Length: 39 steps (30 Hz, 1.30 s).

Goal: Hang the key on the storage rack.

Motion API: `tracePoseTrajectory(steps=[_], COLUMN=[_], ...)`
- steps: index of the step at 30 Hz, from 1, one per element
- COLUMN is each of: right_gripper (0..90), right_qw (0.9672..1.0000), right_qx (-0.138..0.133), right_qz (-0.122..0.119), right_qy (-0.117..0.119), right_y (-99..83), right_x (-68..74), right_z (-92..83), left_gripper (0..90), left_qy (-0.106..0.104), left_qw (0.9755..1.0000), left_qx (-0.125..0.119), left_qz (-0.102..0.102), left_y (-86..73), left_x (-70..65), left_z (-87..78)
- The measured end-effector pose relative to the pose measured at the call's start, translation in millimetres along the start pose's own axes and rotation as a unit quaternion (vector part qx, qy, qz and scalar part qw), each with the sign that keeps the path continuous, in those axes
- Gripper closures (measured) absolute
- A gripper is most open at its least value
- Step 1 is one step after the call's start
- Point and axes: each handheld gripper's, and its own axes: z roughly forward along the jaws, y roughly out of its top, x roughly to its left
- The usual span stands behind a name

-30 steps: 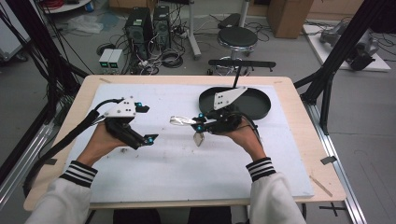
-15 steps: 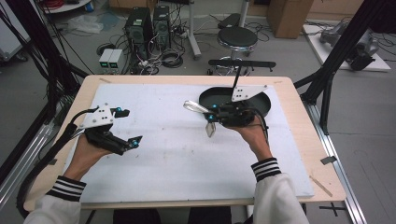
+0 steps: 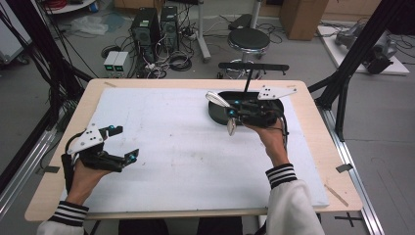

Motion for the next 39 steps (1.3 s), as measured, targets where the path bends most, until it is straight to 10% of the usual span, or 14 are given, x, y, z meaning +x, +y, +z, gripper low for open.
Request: tracePoseTrajectory(steps=[16, 39], right_gripper=[74.1, 74.1], right_qw=[0.9973, 0.9892], right_qx=[-0.039, -0.06], right_qz=[0.025, 0.062], right_qy=[-0.057, -0.118], right_y=[-5.4, -12.1], right_x=[-17.6, -66.2], right_z=[-15.5, -22.6], left_gripper=[1.7, 1.7], left_qy=[0.011, 0.054], left_qw=[0.999, 0.9911], left_qx=[-0.043, -0.115], left_qz=[-0.009, -0.04], left_y=[-32.9, -74.2], left_x=[-6.0, 0.0], left_z=[-14.9, -35.8])
